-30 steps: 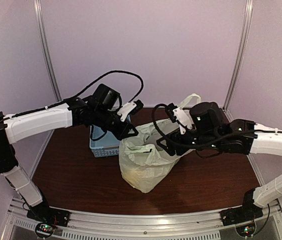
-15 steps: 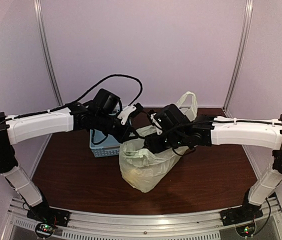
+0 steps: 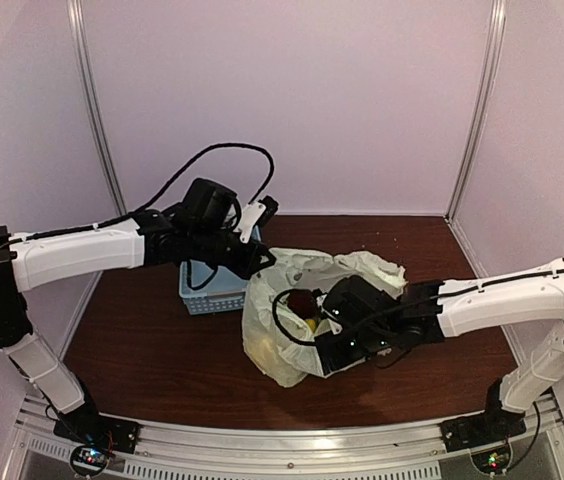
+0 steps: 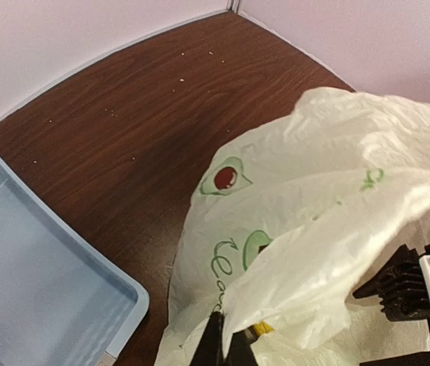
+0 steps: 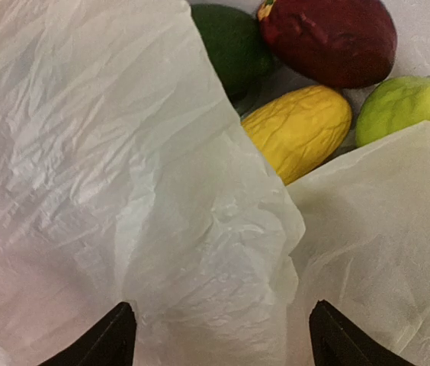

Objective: Untie the knot of the plastic bag and take out the fruit
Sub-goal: Adjust the bag opening on the takeout bag, then hold the bag opening of the takeout bag.

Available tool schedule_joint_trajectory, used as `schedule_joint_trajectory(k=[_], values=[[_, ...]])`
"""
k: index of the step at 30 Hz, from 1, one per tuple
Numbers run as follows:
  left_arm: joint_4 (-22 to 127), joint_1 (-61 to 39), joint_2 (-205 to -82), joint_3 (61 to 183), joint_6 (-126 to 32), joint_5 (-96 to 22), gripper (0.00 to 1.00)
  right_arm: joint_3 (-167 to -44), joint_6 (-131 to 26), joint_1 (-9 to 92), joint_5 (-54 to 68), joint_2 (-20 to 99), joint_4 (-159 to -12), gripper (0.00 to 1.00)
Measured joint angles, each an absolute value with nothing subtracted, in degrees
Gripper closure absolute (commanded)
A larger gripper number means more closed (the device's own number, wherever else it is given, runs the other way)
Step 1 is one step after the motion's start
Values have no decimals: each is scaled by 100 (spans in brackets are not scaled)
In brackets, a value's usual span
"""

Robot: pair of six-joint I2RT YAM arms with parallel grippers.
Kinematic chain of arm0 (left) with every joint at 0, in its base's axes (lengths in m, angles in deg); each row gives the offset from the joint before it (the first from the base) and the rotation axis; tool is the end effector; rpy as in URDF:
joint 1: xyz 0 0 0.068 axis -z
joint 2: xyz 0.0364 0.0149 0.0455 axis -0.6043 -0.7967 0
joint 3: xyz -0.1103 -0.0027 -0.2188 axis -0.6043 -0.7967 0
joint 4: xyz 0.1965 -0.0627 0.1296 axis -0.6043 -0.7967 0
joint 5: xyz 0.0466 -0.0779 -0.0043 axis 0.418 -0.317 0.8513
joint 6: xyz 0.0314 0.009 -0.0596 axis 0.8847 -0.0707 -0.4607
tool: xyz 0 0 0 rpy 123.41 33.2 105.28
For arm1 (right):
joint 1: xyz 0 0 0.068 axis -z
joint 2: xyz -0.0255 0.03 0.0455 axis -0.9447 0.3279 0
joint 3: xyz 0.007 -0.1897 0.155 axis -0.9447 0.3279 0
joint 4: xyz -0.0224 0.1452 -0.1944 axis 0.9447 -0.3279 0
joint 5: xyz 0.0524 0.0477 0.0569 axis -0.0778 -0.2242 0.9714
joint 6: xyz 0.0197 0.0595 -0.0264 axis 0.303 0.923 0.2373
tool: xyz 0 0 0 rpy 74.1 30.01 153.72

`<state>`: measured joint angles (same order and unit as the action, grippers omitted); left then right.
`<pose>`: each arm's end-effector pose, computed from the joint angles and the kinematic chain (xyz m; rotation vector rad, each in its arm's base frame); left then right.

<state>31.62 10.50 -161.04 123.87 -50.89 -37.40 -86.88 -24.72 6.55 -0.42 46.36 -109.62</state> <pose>0.2400 -0.2760 0.2570 0.7310 2.2060 -0.7560 0.1331 0.2779 0.1793 -0.6931 2.5916 0.6430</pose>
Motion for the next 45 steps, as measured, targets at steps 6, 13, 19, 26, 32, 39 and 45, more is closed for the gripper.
schedule_joint_trajectory(k=[6,13,19,26,32,39,45], values=[[3358,958,-16104,12376,-5224,-3582,100,-8006,-1969,231,360,4464,-10687,22],[3662,786,-16071,12201,-5239,-3768,95,-7997,-1832,-27,342,4354,-10813,21],[3798,777,-15782,11819,-5161,-4129,20,-8668,-1899,3,-344,4201,-11091,17],[3708,777,-14740,11327,-5493,-4019,3,-9044,-2122,338,-926,3902,-11139,14],[4023,777,-14206,10654,-6337,-4236,3,-9245,-2356,755,-1116,4068,-11073,9],[4427,829,-13837,9590,-7364,-4559,3,-9520,-2527,836,-1096,4654,-10697,9],[5258,976,-13800,9253,-8033,-4828,3,-9520,-2520,812,-884,5034,-10415,9]])
